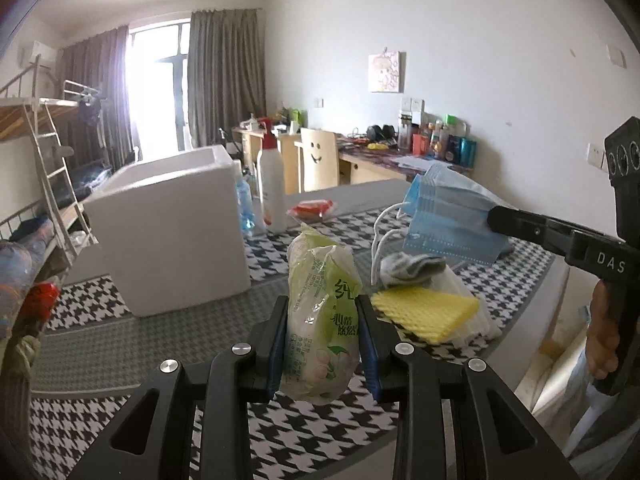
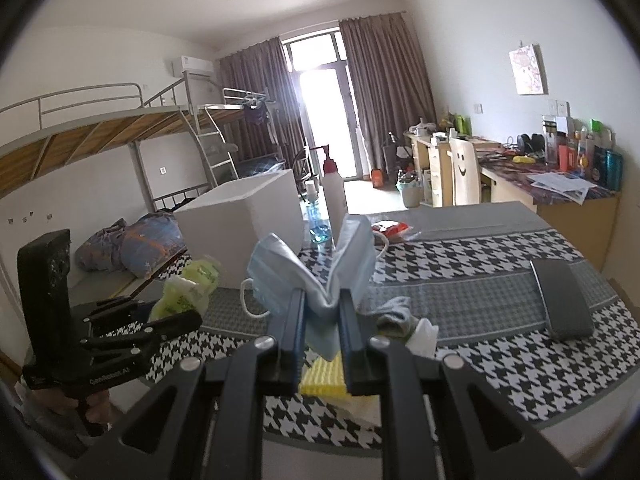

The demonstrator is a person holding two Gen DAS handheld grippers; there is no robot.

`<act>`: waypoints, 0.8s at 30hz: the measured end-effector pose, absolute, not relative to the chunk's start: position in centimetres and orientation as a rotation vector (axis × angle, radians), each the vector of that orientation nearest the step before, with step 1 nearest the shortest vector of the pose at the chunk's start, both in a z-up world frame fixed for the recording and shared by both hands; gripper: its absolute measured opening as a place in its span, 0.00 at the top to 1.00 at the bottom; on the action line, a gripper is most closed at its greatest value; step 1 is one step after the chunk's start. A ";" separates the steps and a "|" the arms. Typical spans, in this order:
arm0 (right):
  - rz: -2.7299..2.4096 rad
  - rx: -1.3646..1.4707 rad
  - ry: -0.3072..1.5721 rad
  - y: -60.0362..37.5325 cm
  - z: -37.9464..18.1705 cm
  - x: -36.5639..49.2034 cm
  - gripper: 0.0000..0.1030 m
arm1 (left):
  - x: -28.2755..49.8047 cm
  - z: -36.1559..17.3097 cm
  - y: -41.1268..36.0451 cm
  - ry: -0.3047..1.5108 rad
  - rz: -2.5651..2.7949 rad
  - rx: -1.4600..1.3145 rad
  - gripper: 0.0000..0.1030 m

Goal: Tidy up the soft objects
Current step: 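Lift the bag with the left tool while the right tool lifts the mask, then carry the bag and mask in both tools over the white foam box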

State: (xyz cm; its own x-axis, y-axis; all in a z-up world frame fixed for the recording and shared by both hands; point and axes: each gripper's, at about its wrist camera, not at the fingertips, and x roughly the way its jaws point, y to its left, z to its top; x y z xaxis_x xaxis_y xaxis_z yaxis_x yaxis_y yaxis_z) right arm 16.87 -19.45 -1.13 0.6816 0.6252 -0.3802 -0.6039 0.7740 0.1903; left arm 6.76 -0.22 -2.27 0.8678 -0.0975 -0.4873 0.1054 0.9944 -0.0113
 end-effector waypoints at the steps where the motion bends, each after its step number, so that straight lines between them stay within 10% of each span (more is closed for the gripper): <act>1: 0.698 0.055 0.439 -19.3 -0.9 16.9 0.82 | 6.8 -2.0 -0.1 0.504 -0.101 0.016 0.67; 24: 0.733 0.011 0.410 -15.8 2.0 19.1 0.82 | 9.7 2.1 2.2 0.433 -0.042 0.025 0.67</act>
State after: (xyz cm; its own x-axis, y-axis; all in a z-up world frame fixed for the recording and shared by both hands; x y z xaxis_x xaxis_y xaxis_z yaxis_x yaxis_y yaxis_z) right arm 19.15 -15.82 2.00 0.6678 0.6518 -0.3594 -0.6475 0.7469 0.1514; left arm 9.66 2.21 2.08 0.9070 -0.0352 -0.4196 0.0461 0.9988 0.0157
